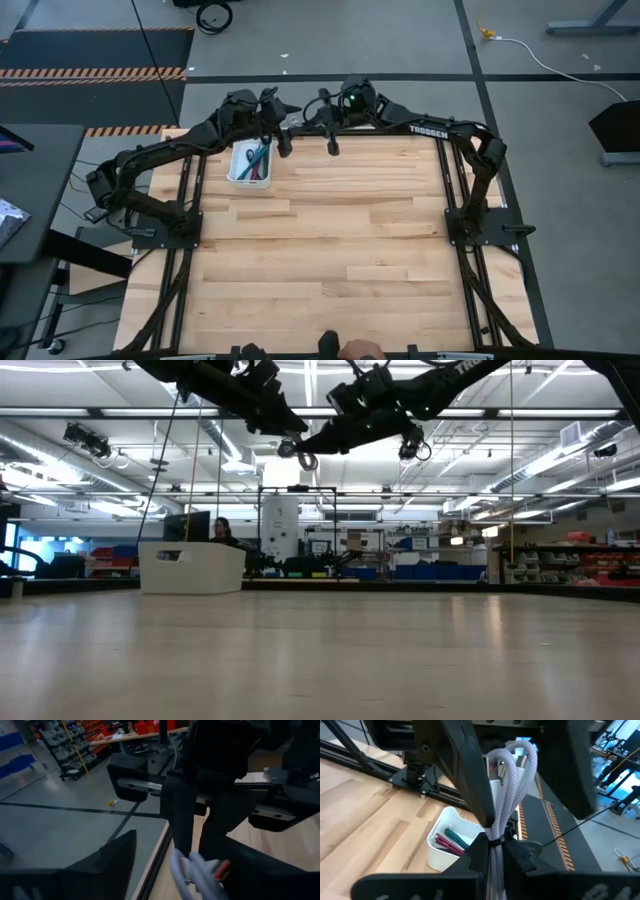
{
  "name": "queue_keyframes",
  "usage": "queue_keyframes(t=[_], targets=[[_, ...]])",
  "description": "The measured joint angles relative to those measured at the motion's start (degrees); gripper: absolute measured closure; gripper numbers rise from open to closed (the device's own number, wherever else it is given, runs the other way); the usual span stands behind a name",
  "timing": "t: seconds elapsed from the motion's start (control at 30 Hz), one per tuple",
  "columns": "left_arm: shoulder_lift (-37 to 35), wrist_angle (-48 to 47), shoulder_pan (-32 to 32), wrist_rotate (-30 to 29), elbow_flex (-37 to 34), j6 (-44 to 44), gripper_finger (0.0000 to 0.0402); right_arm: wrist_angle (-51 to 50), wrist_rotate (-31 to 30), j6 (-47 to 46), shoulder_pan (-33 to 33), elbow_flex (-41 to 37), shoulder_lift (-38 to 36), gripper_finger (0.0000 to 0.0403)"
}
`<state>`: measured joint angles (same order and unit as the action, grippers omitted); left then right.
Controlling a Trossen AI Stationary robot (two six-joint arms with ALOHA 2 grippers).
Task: Pick and place USB-C Cables
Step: Put the white charger cable into the white bin
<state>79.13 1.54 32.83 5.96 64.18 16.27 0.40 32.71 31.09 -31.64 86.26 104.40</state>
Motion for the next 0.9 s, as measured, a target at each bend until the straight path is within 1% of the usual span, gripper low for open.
queue_keyframes(t=[0.1,0.27,0.3,0.5,0.7,0.77,0.8,0.87,0.9], targets=[[0.0,-0.6,-0.1,-0.4,0.0,0.0,0.0203,-0.4,-0.4,-0.1,-0.1,0.0,0.0,0.0367],[0.0,-3.1,-0.1,-0.2,0.0,0.9,0.0338,-0.9,-0.4,-0.4,-0.7,0.0,0.1,0.0362],[0.0,-3.5,-0.1,-0.2,0.0,0.9,0.0353,-1.1,-0.4,-0.4,-0.7,0.0,0.1,0.0361],[-0.2,-3.9,-0.1,-0.6,0.0,0.9,0.0354,-0.5,-0.4,-0.5,-0.8,0.0,0.1,0.0360],[-0.2,-4.8,-0.1,-3.4,0.1,1.5,0.0354,-0.2,-0.7,-0.5,-0.8,0.0,0.1,0.0349],[-0.3,-7.3,-0.2,-7.0,0.2,3.2,0.0358,-0.3,-1.1,-0.5,-0.9,0.0,0.2,0.0340],[-0.3,-9.1,-0.2,-9.5,0.2,3.9,0.0366,-0.4,-1.9,-0.5,-0.9,0.0,0.2,0.0333],[-0.2,-12.6,0.1,-14.8,0.0,4.8,0.0367,-0.6,-3.8,-0.4,-0.9,0.0,0.1,0.0318],[-0.1,-13.4,0.2,-16.3,-0.1,4.8,0.0367,-0.8,-5.2,-0.3,-0.8,0.0,0.0,0.0308]])
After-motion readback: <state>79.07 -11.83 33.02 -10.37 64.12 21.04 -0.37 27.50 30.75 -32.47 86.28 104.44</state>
